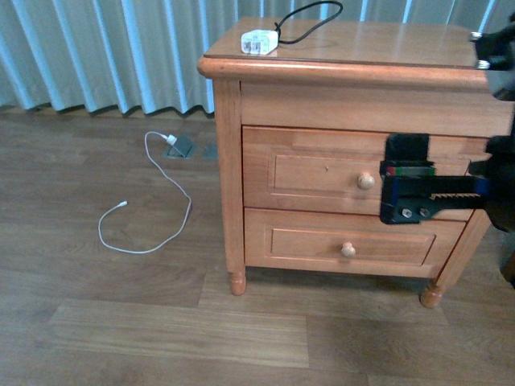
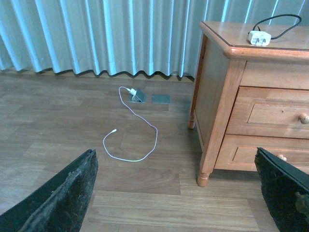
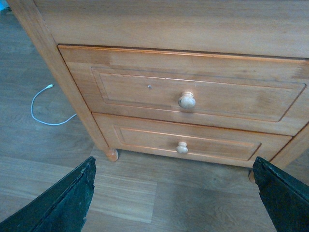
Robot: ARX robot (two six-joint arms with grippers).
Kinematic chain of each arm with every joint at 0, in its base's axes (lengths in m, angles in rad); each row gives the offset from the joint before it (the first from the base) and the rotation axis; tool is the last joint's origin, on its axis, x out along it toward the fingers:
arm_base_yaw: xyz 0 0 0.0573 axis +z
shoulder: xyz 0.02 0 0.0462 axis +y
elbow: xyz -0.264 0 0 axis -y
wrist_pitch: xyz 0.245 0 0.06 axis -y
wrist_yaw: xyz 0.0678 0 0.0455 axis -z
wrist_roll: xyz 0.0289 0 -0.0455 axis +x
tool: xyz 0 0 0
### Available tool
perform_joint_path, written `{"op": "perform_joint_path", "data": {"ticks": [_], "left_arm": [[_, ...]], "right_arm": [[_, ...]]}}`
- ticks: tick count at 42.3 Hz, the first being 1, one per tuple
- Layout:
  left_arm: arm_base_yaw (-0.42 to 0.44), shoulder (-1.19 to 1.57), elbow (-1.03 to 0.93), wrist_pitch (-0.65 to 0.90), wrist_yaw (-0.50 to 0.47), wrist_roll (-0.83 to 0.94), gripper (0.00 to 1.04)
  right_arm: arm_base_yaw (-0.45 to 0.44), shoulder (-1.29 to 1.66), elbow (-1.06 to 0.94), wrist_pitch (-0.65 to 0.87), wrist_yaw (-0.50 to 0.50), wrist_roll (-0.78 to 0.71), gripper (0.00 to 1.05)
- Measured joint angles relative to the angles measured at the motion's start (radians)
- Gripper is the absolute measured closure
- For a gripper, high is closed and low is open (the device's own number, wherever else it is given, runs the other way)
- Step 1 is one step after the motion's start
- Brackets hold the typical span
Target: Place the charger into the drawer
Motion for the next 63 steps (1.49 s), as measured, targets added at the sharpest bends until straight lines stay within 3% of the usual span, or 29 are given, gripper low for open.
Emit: {"op": "perform_joint_path", "data": {"ticks": [22, 34, 63], "left_arm": [[0.0, 0.0, 0.0, 0.0, 0.0, 0.0, 0.06], [0.0, 0.0, 0.0, 0.0, 0.0, 0.0, 0.06], [0.0, 0.0, 0.0, 0.0, 0.0, 0.0, 0.06]], "right_arm": [[0.037, 0.518, 0.413, 0.114, 0.084, -0.068, 0.08], [-0.011, 0.707, 0.603, 0.106, 0.094, -0.111, 0.08], [-0.067, 0.823, 0.711, 0.099, 0.122, -0.119, 0.08]]}}
